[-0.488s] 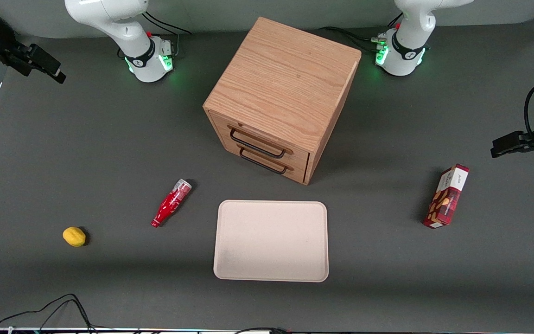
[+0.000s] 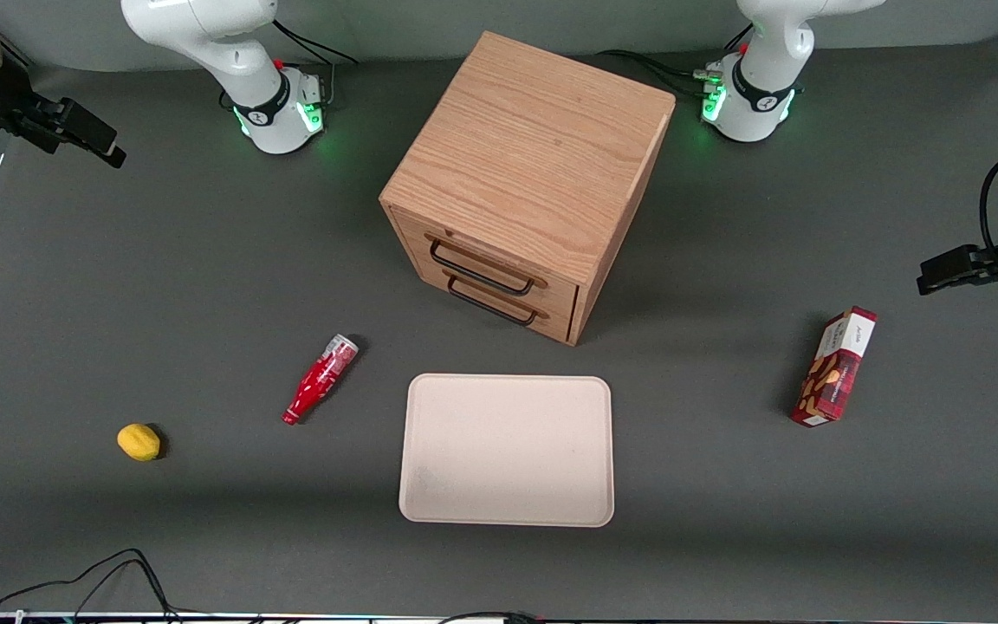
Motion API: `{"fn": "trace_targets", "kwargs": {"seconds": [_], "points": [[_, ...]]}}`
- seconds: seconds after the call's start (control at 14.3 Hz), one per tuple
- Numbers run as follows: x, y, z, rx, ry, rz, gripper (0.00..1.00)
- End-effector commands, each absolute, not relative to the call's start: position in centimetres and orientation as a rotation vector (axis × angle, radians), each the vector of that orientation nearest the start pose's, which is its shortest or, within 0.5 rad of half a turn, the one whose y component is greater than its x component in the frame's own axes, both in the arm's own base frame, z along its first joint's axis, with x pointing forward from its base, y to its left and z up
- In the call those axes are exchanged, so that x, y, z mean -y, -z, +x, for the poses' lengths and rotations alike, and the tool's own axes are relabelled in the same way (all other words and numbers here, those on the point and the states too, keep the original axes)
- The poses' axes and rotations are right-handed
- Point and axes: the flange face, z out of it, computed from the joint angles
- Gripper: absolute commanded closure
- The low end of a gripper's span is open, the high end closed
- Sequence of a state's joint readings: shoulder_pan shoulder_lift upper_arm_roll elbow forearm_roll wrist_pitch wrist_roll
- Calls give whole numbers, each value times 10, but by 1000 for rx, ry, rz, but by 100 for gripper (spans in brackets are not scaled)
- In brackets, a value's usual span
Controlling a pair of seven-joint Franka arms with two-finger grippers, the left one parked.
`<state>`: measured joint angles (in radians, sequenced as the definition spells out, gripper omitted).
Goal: Place coke bottle on tray
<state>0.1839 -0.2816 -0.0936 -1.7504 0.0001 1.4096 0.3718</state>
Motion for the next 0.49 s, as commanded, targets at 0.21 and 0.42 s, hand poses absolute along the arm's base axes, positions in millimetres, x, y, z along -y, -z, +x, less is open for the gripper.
{"fn": "trace_targets", "kwargs": {"seconds": [0.21,0.42], "points": [[-96,-646,528,-412,-159,-3115,0],[-121,-562,583,-506,-269,-3045,0]]}}
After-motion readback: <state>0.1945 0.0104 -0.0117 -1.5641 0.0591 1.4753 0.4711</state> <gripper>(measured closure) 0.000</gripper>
